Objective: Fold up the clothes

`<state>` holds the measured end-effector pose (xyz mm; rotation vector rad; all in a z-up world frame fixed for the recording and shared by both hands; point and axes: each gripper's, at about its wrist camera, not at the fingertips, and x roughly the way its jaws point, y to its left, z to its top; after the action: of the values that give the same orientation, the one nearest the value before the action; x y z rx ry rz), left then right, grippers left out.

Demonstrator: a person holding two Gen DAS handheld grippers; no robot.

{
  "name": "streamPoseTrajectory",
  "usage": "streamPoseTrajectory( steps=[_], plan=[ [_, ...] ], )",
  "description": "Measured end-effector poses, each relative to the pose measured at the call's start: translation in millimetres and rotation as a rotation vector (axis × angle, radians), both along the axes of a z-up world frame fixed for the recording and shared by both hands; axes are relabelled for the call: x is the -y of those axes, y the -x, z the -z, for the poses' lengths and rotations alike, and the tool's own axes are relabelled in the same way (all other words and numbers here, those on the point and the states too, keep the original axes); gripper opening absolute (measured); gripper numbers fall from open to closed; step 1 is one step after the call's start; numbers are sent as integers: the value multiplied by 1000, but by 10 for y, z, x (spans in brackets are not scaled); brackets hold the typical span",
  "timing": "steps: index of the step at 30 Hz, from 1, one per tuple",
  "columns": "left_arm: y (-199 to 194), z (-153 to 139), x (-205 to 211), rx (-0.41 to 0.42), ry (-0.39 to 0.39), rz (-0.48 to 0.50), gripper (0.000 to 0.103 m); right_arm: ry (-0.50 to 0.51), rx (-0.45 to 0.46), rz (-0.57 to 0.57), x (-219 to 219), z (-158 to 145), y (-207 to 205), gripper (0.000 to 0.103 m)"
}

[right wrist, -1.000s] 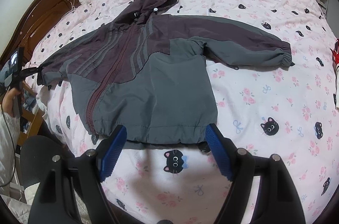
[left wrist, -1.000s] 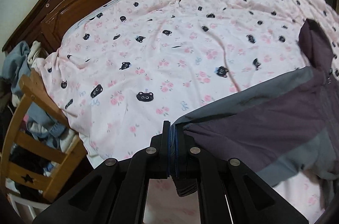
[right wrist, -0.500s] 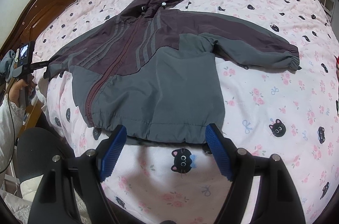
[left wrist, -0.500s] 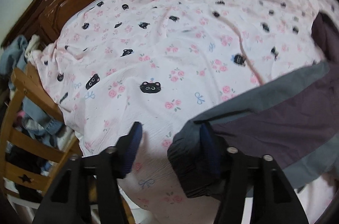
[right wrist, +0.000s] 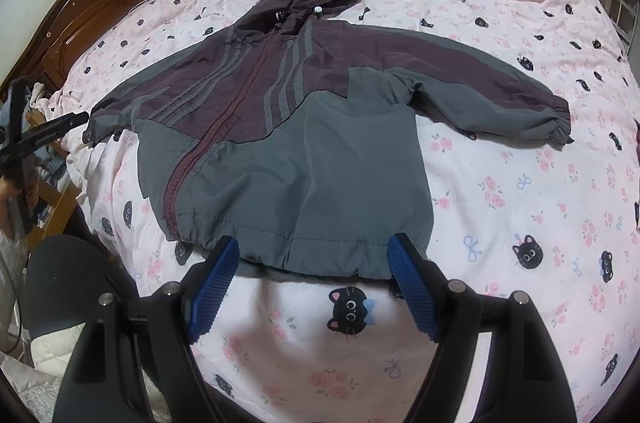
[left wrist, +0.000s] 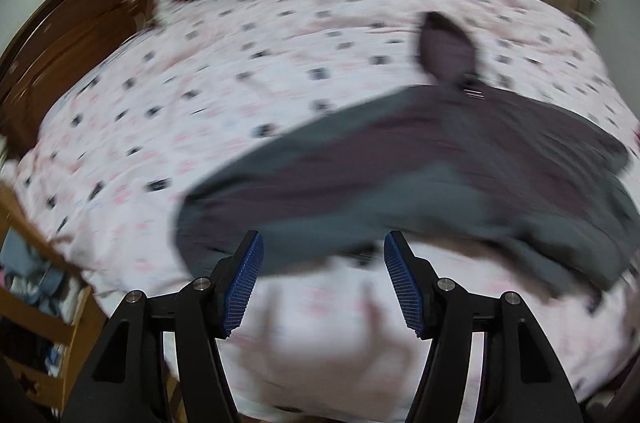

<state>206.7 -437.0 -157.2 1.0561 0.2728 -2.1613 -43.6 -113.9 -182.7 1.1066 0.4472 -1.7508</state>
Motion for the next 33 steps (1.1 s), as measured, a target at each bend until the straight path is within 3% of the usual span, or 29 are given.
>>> streamPoseTrajectory(
  steps=[3,12,21,22,23,25,29,33],
  plan=[
    [242,6,-450,12,2,55,75,-6,-22,-5,-36,-3,-5,79],
    [755,396,-1043,52,-72,184,75,-3,-19,2,-168,32,31,79],
    [982,547,-956,-10,-197,171,73,3,-5,29,-333,59,106,79],
    [1005,557,-955,-14,-204,174,64,3,-3,33,-346,67,121,79],
    [1028,568,-953,-18,-210,177,43,3,1,37,-358,75,136,79],
    [1039,626,-951,-20,-249,177,25,4,8,44,-374,88,159,79],
    [1035,623,-970,-25,-250,176,11,8,13,49,-385,93,168,79],
    [934,536,-928,-52,-268,156,7,6,10,47,-390,103,163,79]
  ],
)
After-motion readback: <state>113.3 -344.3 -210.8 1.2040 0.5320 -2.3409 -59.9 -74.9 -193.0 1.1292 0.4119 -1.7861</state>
